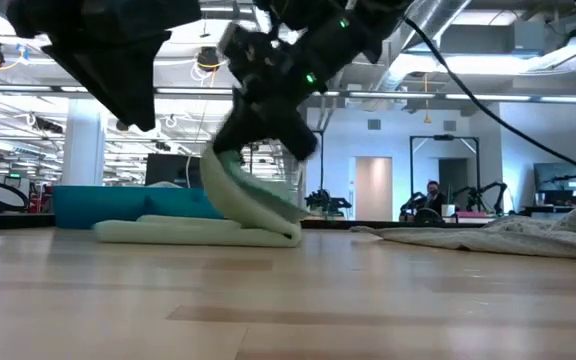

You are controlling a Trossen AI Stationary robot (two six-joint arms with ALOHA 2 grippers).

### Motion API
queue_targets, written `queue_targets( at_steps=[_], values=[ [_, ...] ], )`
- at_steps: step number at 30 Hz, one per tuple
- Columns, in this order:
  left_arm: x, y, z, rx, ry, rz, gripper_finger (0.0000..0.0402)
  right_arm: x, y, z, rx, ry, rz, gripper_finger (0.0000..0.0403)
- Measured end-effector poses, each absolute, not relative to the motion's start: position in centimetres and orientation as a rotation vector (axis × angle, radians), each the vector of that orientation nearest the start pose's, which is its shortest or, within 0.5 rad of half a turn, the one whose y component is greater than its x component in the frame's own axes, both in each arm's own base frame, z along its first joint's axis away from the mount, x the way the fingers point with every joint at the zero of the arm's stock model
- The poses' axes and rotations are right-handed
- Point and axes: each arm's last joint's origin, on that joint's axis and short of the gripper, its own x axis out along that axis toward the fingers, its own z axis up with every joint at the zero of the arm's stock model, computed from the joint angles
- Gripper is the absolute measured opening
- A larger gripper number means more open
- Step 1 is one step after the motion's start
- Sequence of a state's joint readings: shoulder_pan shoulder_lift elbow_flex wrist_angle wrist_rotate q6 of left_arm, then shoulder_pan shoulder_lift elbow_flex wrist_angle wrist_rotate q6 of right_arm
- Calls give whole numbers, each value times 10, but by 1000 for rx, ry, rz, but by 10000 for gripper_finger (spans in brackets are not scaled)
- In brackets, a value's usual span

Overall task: Fold microfiber towels
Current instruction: Fold the green towel

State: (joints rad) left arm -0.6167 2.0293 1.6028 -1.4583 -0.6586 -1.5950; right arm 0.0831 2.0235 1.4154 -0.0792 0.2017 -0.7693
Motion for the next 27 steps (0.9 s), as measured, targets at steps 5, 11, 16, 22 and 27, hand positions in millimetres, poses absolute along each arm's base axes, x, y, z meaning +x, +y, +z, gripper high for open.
queue_targets(
  at_steps=[5,11,16,22,27],
  values=[
    [297,-194,208,-185,962,1061,123,449,34,193,-857,644,203,6],
    [294,-194,209,-183,967,1077,123,459,36,194,-878,588,238,10],
    [294,-194,209,-185,973,1079,123,462,34,185,-877,603,240,33],
    [294,-194,209,-190,983,1082,123,462,34,186,-879,596,241,68],
    [294,-194,209,-191,983,1083,123,462,34,186,-939,587,259,115]
  ],
)
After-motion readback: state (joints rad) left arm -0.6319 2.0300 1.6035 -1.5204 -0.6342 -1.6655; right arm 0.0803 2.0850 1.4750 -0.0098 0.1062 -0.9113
